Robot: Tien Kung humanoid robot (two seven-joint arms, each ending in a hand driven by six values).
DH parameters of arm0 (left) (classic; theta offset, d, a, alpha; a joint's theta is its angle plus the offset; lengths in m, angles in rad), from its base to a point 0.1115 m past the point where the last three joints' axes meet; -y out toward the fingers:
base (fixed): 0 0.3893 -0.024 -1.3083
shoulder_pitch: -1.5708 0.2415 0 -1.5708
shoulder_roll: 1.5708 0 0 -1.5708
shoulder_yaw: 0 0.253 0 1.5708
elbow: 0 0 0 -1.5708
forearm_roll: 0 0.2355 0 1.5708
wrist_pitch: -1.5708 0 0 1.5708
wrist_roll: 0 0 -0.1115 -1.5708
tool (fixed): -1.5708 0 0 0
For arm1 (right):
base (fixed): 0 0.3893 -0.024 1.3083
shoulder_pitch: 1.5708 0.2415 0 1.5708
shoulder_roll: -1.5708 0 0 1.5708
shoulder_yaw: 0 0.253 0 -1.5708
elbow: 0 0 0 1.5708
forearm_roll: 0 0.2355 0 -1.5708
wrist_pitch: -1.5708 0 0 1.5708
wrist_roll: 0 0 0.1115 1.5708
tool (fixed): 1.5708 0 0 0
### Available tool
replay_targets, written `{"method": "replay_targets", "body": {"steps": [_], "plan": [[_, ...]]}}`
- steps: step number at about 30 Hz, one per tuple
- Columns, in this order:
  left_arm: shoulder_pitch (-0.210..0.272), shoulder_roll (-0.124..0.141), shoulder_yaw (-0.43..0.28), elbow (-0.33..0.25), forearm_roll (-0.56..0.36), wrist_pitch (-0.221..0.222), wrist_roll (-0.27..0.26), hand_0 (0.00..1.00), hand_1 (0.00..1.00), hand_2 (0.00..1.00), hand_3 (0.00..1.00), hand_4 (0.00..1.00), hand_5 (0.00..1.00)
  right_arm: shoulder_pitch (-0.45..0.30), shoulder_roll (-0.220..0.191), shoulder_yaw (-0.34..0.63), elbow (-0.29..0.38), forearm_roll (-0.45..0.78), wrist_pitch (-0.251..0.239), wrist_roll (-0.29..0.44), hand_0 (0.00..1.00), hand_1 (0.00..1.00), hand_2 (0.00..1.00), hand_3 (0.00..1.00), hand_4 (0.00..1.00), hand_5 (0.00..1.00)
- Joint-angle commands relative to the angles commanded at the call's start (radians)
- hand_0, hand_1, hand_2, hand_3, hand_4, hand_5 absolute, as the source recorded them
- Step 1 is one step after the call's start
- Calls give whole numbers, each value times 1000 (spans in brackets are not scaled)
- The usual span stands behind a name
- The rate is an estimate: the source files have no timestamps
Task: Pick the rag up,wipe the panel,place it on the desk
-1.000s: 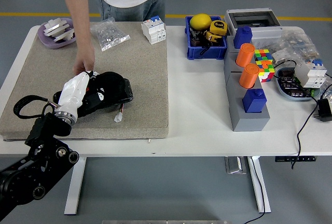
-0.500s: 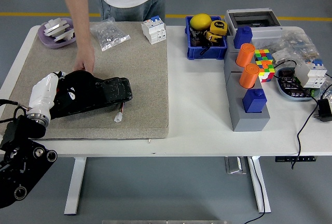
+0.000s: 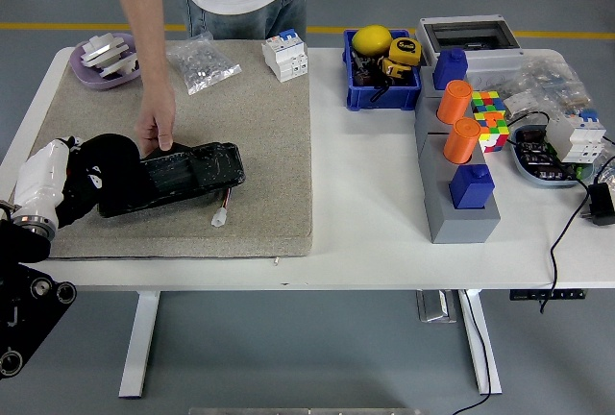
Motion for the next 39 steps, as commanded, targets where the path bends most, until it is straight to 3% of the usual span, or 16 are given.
{"method": "replay_targets", "body": {"steps": [5, 9, 18, 28, 39], "plan": [[3, 1, 14, -9, -9, 2, -2, 231, 457, 587, 434, 2, 2, -1, 0, -2, 0, 2, 0, -1, 760, 313, 662, 627, 998, 549], [-13, -13, 50, -14, -22, 11, -8, 231, 457, 587, 434, 2, 2, 0, 1, -3, -1, 4, 0, 0, 760, 313, 662, 627, 998, 549], [-101, -65, 181, 7, -68, 30, -20, 234, 454, 584, 436, 2, 2, 3, 1, -5, -2, 8, 1, 2, 757, 313, 662, 628, 998, 555], [-154, -103, 329, 1, -91, 26, -11, 235, 449, 583, 436, 2, 2, 6, 0, -7, -1, 10, 1, 5, 756, 308, 662, 628, 998, 556], [-205, -154, 366, 1, -79, 29, -2, 239, 452, 583, 439, 2, 2, 12, -2, -17, -2, 17, 2, 5, 755, 305, 661, 628, 998, 558]]}}
